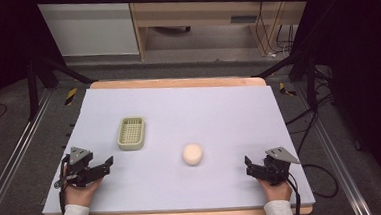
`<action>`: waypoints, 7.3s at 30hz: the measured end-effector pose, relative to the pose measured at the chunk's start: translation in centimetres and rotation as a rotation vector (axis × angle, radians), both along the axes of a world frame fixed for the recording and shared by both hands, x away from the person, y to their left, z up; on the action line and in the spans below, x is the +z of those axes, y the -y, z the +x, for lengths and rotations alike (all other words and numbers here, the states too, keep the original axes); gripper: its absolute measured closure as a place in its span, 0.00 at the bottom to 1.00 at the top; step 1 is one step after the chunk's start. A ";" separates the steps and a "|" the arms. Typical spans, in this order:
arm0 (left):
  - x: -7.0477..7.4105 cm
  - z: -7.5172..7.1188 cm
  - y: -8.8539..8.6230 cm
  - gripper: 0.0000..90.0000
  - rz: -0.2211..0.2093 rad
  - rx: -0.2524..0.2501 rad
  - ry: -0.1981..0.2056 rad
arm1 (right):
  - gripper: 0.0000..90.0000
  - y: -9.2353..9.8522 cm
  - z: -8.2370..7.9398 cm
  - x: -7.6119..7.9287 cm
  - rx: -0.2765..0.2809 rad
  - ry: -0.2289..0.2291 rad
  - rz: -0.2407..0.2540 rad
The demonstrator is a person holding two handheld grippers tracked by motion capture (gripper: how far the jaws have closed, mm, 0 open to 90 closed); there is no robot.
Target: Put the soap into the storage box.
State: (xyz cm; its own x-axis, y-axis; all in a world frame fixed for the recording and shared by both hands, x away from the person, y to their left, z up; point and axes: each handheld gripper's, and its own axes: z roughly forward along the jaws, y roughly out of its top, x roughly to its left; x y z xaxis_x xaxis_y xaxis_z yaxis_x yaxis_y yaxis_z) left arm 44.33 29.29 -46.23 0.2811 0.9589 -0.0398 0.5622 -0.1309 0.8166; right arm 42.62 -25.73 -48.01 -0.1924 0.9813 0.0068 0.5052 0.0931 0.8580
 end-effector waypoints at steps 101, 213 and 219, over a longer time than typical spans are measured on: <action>3.2 0.1 11.3 0.23 0.021 -0.271 0.050 | 0.07 -0.1 0.2 -0.6 0.021 -0.040 -0.001; 1.7 4.2 23.9 0.16 0.041 -0.401 -0.027 | 0.08 -0.2 0.3 -0.6 0.028 -0.057 -0.003; 1.4 4.3 24.1 0.15 0.054 -0.407 -0.029 | 0.08 -0.2 0.3 -0.6 0.028 -0.057 -0.003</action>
